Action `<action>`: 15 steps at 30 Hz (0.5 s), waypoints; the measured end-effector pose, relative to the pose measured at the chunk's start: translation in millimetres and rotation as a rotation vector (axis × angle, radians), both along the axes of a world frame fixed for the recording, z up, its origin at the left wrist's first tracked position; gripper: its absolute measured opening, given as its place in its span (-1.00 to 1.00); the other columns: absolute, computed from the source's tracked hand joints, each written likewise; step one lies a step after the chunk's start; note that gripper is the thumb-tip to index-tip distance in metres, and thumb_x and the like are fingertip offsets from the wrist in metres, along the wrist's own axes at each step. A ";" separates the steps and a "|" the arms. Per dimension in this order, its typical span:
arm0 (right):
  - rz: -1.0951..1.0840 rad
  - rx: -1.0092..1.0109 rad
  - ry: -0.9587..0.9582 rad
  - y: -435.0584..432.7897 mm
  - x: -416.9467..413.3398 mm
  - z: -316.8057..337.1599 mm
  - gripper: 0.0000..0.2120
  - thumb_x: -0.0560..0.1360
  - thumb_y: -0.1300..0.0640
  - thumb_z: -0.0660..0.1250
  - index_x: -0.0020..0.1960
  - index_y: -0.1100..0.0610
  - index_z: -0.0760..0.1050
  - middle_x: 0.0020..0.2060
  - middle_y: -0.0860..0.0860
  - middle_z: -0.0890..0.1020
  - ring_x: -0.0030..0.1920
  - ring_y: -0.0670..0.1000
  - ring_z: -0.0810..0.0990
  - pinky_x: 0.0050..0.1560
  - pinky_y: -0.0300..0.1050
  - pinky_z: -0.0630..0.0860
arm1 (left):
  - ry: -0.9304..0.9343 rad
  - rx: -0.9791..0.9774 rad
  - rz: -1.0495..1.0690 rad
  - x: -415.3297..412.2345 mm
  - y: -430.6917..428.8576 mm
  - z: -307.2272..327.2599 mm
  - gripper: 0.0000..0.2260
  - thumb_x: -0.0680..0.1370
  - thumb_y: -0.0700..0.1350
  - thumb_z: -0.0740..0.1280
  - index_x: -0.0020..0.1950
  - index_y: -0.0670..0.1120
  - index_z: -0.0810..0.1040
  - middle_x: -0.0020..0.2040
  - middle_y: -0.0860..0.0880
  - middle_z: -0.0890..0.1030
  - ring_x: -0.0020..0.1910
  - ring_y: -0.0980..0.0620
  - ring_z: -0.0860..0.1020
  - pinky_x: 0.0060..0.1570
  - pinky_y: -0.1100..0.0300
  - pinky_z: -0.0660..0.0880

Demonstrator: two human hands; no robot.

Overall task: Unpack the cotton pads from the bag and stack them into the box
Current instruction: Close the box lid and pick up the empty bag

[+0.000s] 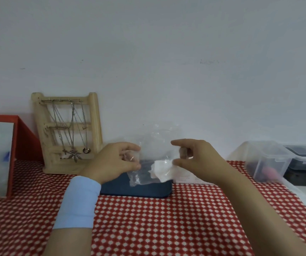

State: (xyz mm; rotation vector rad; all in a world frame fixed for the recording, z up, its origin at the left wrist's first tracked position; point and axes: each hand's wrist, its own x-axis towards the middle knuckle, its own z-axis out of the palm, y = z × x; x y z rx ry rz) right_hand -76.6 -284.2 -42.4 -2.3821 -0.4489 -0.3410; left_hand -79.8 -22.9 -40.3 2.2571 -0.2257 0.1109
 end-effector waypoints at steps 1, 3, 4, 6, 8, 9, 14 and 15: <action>-0.014 -0.009 -0.032 1.3 -0.3 0.2 -0.73 0.53 0.04 0.45 0.21 -0.16 0.61 -0.14 -0.19 0.57 -0.11 -0.15 0.56 -0.04 -0.33 0.49 | -0.034 0.049 0.013 1.3 -0.9 -0.8 -0.72 0.46 -0.10 0.56 0.13 0.14 0.67 0.01 0.15 0.61 0.03 0.17 0.58 0.03 0.34 0.48; -0.023 0.002 -0.079 0.9 -1.3 1.2 -0.92 0.52 0.00 0.45 -0.07 -0.19 0.64 0.01 -0.21 0.53 0.03 -0.18 0.52 0.04 -0.32 0.43 | -0.093 0.088 0.057 4.7 0.8 -3.2 -0.90 0.51 -0.04 0.51 -0.01 0.15 0.68 0.09 0.21 0.50 0.08 0.21 0.49 0.06 0.35 0.39; -0.016 0.019 -0.087 -0.1 -1.7 1.2 -0.92 0.51 0.00 0.45 -0.14 -0.18 0.64 0.10 -0.21 0.51 0.12 -0.20 0.48 0.12 -0.29 0.40 | -0.103 0.063 0.060 4.3 2.1 -4.4 -0.95 0.52 -0.02 0.50 -0.06 0.14 0.69 0.16 0.22 0.47 0.15 0.21 0.46 0.17 0.30 0.36; -0.006 0.108 -0.041 -0.2 -4.3 4.3 -0.91 0.50 0.02 0.43 -0.18 -0.12 0.64 0.20 -0.24 0.51 0.21 -0.22 0.45 0.21 -0.21 0.37 | -0.092 -0.053 0.025 2.6 3.5 -6.8 -0.93 0.55 -0.06 0.46 -0.08 0.12 0.71 0.23 0.22 0.54 0.22 0.19 0.48 0.27 0.23 0.35; 0.001 0.258 0.037 3.9 -8.8 6.7 -0.90 0.53 0.04 0.40 -0.15 -0.03 0.65 0.05 -0.26 0.64 0.06 -0.24 0.56 0.12 -0.22 0.42 | -0.066 -0.242 0.023 -1.8 1.9 -7.5 -0.82 0.60 -0.15 0.38 -0.09 0.08 0.72 0.03 0.12 0.71 0.09 0.09 0.63 0.16 0.17 0.50; 0.002 0.343 0.065 8.6 -9.2 7.4 -0.87 0.56 0.05 0.38 -0.13 0.02 0.65 -0.07 -0.21 0.68 -0.06 -0.22 0.61 0.02 -0.24 0.46 | -0.056 -0.323 0.039 -4.7 1.8 -6.8 -0.80 0.62 -0.18 0.34 -0.07 0.05 0.71 -0.06 0.05 0.74 0.03 -0.01 0.67 0.07 0.13 0.59; -0.060 0.548 0.176 35.7 -4.5 -2.6 -0.93 0.61 0.12 0.35 -0.01 0.06 0.62 -0.11 0.03 0.67 -0.23 0.01 0.69 -0.27 -0.09 0.67 | -0.120 -0.321 0.141 -13.3 3.1 -18.5 -0.81 0.67 -0.11 0.28 0.24 0.14 0.44 -0.17 0.04 0.73 -0.25 0.01 0.66 -0.33 0.28 0.58; -0.093 0.538 0.183 40.7 -1.9 -4.8 -0.93 0.61 0.14 0.34 0.00 0.04 0.61 -0.08 0.03 0.67 -0.21 0.05 0.69 -0.27 -0.07 0.68 | -0.097 -0.373 0.133 -13.7 5.9 -20.3 -0.79 0.67 -0.10 0.28 0.24 0.17 0.40 -0.14 0.02 0.72 -0.22 0.03 0.67 -0.29 0.19 0.64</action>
